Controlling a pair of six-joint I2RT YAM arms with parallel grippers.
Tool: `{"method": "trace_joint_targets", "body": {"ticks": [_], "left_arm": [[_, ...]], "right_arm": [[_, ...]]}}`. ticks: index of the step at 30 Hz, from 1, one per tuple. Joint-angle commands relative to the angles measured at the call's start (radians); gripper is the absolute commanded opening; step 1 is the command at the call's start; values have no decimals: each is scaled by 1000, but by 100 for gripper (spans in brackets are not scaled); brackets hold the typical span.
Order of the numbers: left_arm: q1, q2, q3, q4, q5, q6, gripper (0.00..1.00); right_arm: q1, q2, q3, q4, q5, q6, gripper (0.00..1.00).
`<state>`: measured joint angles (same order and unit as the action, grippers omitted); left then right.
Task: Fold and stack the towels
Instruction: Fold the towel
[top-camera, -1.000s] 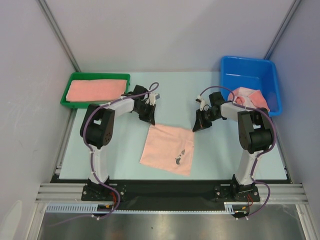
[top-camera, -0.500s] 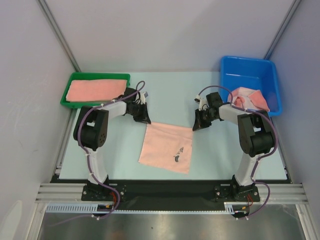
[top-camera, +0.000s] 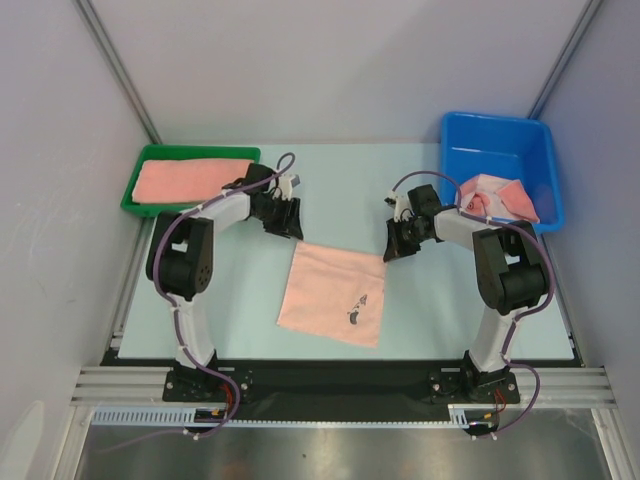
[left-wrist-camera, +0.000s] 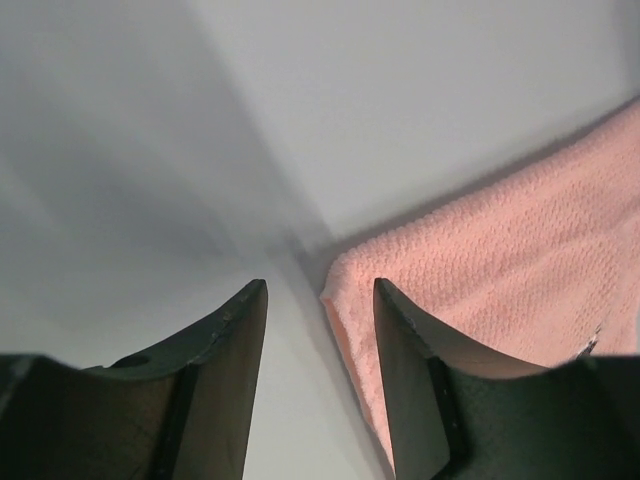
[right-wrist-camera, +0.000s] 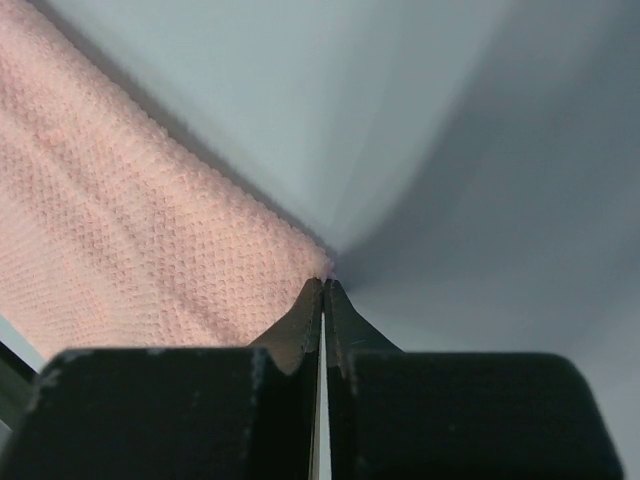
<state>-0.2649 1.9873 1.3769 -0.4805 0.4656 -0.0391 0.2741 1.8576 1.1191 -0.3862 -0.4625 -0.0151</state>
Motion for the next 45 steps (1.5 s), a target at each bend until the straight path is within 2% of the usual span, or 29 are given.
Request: {"method": "trace_joint_targets", "body": {"ticks": [1,6,12,18,21,22,23,27,31,36,39,45], "left_arm": [[6,56,43,-67,112,162,52],[6,94,59,-96,146,214,51],[6,114,65,-87,114,237,50],[6,142,86,-98,120,235,41],[6,145,86,-90,137,231,22],[6,145,88,-86,149,228,8],[6,145,90,-84,165,226,1],[6,105,97,-66,191,185,0],[18,-20,119,-35,66,96,0],[46,-259,171,-9,7,45,0],[50,-349,201,-1,-16,13,0],[50,-562,150,48,27,-5,0]], "right_arm": [[4,2,36,-5,2,-22,0],[-4,5,42,-10,-4,-26,0],[-9,11,42,-6,-16,-31,0],[-12,20,44,-2,-19,-31,0],[-12,26,44,-2,-19,-29,0],[-10,26,44,0,-18,-28,0],[-10,28,44,1,-18,-28,0],[-10,26,77,-19,-7,-8,0],[2,-29,223,-85,53,9,0],[-3,-173,428,-94,122,10,0],[-4,-241,478,-66,116,4,0],[11,-426,435,-8,124,-5,0]]}}
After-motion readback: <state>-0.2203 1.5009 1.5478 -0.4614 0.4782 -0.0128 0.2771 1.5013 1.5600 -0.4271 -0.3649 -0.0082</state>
